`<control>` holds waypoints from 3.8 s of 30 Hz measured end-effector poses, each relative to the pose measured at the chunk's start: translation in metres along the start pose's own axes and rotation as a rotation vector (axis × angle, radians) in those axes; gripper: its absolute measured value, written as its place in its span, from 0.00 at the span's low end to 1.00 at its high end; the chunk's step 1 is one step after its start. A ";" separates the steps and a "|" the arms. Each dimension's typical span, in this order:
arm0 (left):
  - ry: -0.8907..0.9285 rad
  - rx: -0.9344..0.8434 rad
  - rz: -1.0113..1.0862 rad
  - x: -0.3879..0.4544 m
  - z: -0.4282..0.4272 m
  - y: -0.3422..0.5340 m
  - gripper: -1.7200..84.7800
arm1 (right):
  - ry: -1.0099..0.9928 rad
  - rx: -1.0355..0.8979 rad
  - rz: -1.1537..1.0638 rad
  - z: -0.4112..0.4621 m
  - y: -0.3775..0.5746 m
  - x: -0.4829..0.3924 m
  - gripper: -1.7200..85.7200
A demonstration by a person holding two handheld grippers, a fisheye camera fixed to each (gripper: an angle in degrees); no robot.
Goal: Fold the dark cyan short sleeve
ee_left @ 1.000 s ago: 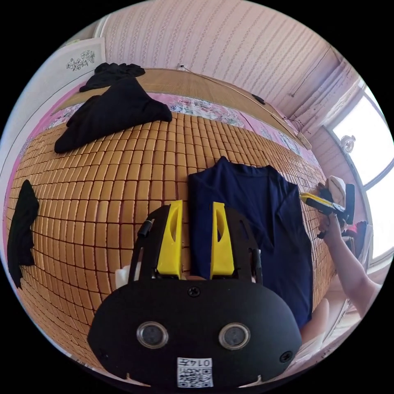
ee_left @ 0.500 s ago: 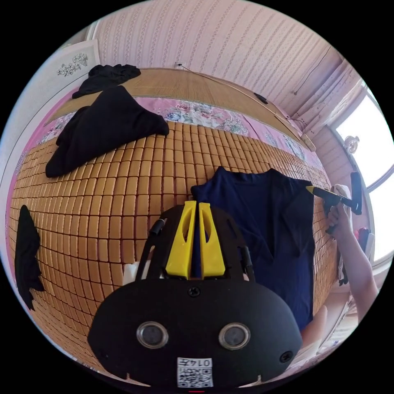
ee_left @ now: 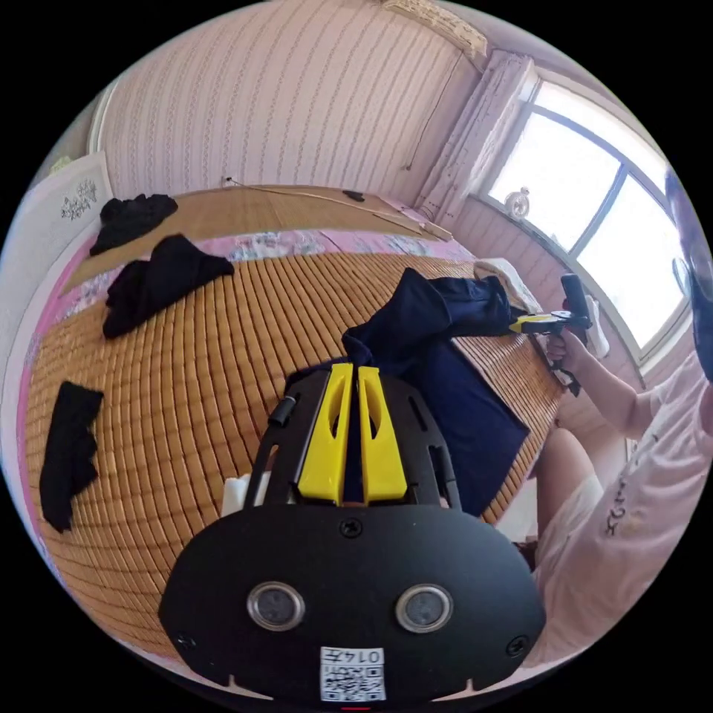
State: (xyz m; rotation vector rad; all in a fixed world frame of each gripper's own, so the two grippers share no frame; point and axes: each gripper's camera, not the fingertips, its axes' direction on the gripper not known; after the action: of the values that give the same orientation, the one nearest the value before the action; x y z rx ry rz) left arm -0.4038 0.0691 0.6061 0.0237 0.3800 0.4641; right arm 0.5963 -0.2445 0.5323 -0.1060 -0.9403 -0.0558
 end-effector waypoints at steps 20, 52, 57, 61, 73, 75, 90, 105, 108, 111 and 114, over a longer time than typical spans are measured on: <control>0.150 -0.170 -0.195 0.069 -0.073 0.150 0.01 | 0.078 -0.164 0.126 0.041 0.144 -0.054 0.03; 0.051 -0.387 -0.136 0.236 -0.062 0.142 0.01 | 0.045 -0.272 0.111 0.129 0.206 -0.130 0.02; 0.074 -0.397 -0.138 0.233 -0.071 0.149 0.01 | 0.052 -0.274 0.129 0.132 0.216 -0.132 0.04; 0.118 -0.395 -0.211 0.224 -0.066 0.151 0.01 | 0.092 -0.243 0.160 0.150 0.207 -0.130 0.15; 0.110 -0.308 -0.237 0.212 -0.073 0.131 0.01 | 0.236 -0.288 0.054 0.189 0.174 -0.146 0.09; 0.106 -0.311 -0.237 0.211 -0.071 0.131 0.01 | 0.220 -0.291 0.059 0.190 0.171 -0.145 0.07; 0.106 -0.378 -0.233 0.216 -0.056 0.146 0.01 | 0.071 -0.329 0.203 0.192 0.160 -0.144 0.10; 0.135 -0.374 -0.201 0.221 -0.045 0.136 0.01 | -0.164 -0.641 0.143 0.240 0.097 -0.161 0.04; 0.103 -0.482 -0.194 0.224 -0.022 0.151 0.01 | -0.214 -0.694 0.209 0.256 0.097 -0.152 0.03; 0.101 -0.522 -0.206 0.230 -0.010 0.164 0.01 | -0.178 -0.696 0.174 0.262 0.091 -0.164 0.03; 0.092 -0.538 -0.201 0.236 -0.008 0.172 0.01 | -0.114 -0.640 0.129 0.261 0.081 -0.180 0.03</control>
State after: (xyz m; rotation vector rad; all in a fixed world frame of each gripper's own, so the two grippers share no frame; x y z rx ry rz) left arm -0.2861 0.3268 0.5336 -0.5553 0.3339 0.3571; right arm 0.2887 -0.1338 0.5338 -0.7671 -0.9994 -0.2321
